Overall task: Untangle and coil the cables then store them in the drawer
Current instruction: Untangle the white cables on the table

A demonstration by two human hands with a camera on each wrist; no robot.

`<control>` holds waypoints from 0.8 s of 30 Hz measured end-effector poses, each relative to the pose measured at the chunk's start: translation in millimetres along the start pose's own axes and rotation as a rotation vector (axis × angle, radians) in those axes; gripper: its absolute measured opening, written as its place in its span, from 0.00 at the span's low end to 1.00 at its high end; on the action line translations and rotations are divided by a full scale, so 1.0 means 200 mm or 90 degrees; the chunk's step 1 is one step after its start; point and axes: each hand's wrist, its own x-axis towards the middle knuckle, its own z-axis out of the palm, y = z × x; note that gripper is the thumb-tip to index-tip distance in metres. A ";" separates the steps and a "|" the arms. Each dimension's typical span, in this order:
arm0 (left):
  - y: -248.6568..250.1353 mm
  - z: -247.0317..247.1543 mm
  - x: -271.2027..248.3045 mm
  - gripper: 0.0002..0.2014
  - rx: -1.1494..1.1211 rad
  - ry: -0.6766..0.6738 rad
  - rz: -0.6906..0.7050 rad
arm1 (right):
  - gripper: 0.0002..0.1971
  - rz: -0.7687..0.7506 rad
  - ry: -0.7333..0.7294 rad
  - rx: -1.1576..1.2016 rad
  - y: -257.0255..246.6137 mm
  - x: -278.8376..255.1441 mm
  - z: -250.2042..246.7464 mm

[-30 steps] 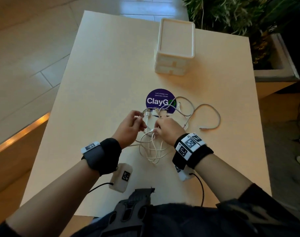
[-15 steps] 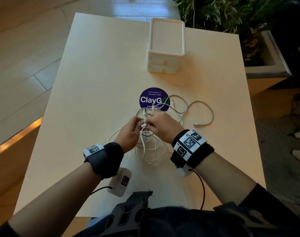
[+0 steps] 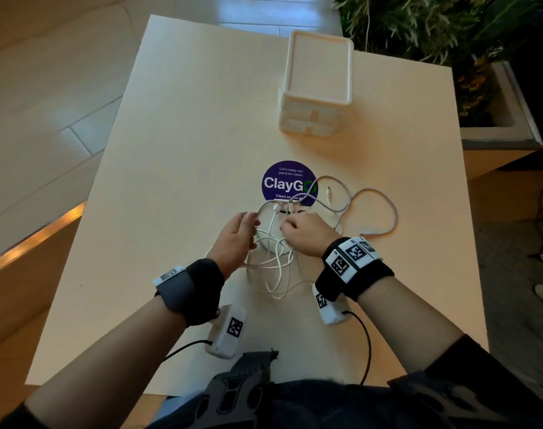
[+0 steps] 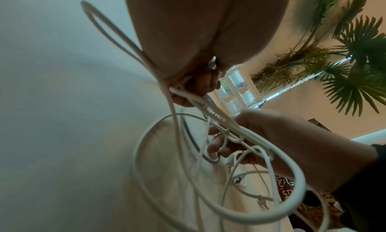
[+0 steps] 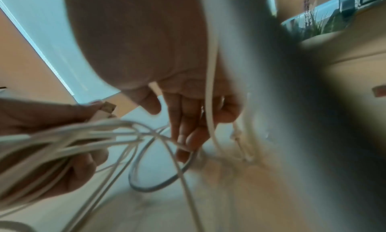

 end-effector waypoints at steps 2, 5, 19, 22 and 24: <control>-0.01 0.01 0.00 0.15 -0.020 0.010 -0.007 | 0.24 0.030 0.037 0.006 -0.03 0.03 0.02; 0.01 0.02 0.00 0.13 -0.059 0.022 -0.012 | 0.18 0.040 0.045 -0.071 -0.08 0.06 0.07; 0.06 0.11 0.03 0.08 -0.134 -0.041 0.030 | 0.11 -0.133 0.201 0.190 -0.13 -0.18 0.10; 0.06 0.11 0.03 0.09 -0.103 -0.008 0.037 | 0.10 -0.149 0.162 0.174 -0.10 -0.20 0.06; 0.05 0.10 0.03 0.09 -0.124 0.006 0.026 | 0.08 -0.142 0.217 0.171 -0.03 -0.21 0.01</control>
